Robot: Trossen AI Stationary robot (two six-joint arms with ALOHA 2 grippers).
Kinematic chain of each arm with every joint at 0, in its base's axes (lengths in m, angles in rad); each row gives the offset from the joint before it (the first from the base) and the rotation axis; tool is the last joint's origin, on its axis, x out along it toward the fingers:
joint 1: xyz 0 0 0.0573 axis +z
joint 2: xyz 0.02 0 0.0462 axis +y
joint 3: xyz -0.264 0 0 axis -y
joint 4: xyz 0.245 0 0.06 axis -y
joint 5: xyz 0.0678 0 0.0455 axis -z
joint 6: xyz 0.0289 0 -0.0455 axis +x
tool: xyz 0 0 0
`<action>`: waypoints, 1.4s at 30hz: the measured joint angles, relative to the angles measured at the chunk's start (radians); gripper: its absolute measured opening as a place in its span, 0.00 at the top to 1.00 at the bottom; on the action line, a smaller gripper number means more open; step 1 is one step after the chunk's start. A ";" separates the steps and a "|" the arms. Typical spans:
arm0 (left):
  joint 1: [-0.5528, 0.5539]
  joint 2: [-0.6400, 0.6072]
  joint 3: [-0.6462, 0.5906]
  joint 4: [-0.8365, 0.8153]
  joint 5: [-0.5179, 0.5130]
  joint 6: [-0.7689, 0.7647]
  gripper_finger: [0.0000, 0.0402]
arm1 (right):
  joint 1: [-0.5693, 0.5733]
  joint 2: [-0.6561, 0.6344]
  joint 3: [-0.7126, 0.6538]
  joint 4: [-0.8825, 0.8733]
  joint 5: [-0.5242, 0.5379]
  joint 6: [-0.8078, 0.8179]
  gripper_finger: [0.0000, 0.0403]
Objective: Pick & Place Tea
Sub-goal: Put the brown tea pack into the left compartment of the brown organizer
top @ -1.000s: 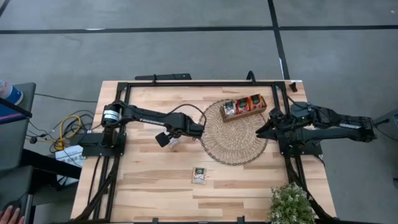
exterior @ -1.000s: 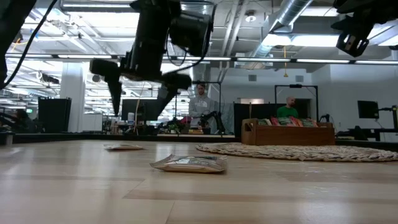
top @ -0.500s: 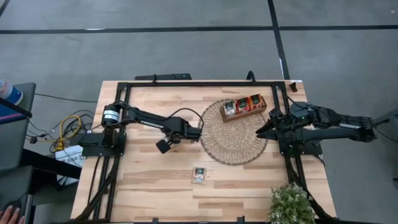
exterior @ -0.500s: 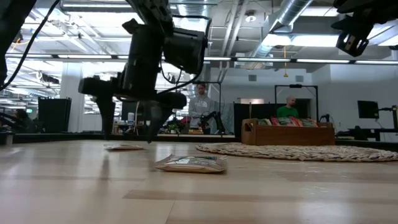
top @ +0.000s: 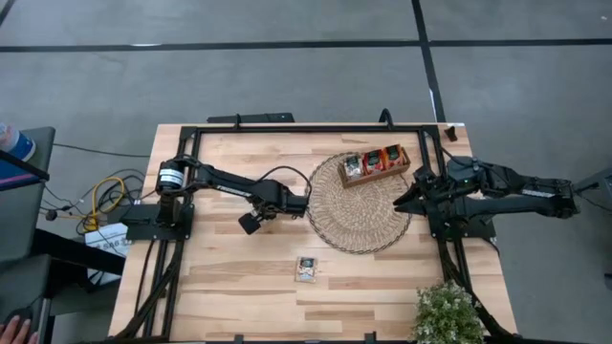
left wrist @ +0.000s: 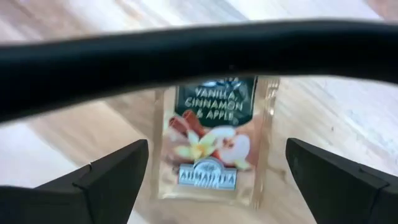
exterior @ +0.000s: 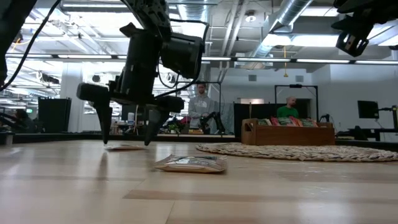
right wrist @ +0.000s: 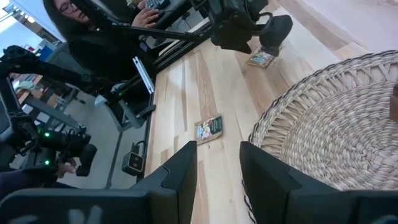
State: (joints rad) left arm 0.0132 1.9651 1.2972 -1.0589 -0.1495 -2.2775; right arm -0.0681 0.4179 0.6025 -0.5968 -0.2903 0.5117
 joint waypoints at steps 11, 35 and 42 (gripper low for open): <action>0.003 -0.007 -0.060 0.088 -0.002 0.011 0.07 | 0.000 0.000 0.000 0.000 0.000 0.001 0.72; 0.003 -0.002 -0.063 0.109 -0.030 0.123 0.07 | 0.000 0.000 0.000 0.000 0.004 0.001 0.72; 0.005 -0.002 -0.063 0.125 -0.013 0.110 0.07 | 0.000 0.000 0.000 0.000 0.003 0.001 0.72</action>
State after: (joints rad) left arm 0.0177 1.9633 1.2339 -0.9336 -0.1626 -2.1672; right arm -0.0681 0.4179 0.6025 -0.5964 -0.2871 0.5125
